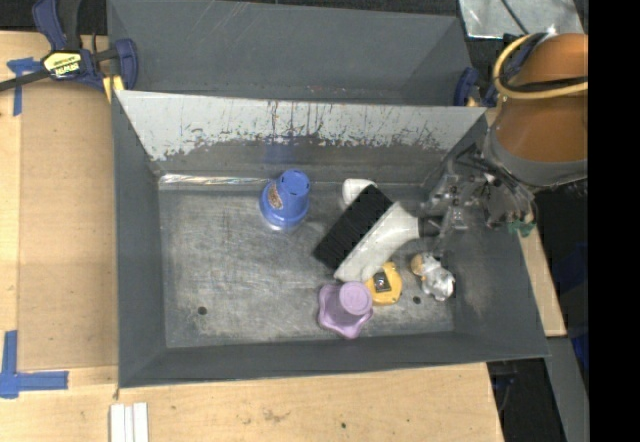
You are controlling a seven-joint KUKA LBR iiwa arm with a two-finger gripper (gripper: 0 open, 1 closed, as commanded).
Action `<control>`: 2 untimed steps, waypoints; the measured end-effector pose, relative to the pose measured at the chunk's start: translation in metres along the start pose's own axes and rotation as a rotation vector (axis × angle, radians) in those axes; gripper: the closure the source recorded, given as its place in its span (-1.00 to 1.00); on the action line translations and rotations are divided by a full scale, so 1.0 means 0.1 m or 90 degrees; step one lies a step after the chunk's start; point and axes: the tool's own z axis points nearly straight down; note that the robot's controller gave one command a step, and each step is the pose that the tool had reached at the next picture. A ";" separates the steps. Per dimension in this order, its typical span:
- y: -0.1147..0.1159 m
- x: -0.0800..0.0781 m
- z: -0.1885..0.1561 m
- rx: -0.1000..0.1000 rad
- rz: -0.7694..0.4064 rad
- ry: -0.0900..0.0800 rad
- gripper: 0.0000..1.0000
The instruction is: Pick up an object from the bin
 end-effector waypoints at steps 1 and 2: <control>0.07 -0.09 -0.97 0.001 -0.261 -0.002 1.00; 0.07 -0.09 -0.97 0.001 -0.261 -0.002 1.00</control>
Offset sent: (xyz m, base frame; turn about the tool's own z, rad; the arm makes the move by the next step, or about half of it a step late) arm 0.0000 0.0000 0.0000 0.0000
